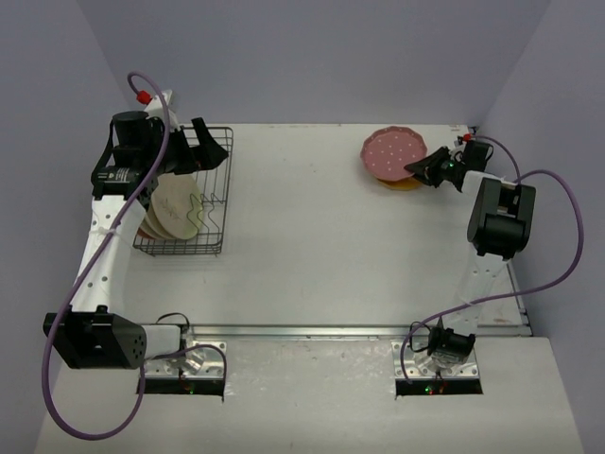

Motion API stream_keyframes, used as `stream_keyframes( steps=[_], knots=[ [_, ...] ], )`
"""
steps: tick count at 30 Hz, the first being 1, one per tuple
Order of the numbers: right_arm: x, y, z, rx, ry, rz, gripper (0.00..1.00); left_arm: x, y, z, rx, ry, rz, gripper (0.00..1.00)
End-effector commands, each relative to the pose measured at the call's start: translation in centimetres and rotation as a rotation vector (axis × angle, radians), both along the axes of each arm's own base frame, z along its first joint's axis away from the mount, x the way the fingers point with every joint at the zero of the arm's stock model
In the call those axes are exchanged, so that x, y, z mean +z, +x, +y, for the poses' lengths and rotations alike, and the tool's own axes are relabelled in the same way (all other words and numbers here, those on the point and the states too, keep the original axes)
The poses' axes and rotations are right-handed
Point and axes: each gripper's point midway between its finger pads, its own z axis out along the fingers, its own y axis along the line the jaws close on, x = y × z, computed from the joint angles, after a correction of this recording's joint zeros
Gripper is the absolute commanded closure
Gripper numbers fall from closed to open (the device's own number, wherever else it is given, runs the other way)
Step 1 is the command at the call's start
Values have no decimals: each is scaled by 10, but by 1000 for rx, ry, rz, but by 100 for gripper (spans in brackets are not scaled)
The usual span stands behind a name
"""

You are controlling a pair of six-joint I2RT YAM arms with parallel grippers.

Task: Unload the plates from the dish rack

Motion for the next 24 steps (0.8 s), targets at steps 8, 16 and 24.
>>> stream_keyframes(
  steps=[8,16,24],
  knots=[
    [46,27,-19,-37,18,-143,100,6,2,9,31,42,-45,0],
    [27,25,-25,-54,8,-23,82,3,1,13,47,58,-31,0],
    [24,16,-43,-86,-146,75,26,5,3,27,119,96,-27,0]
  ],
)
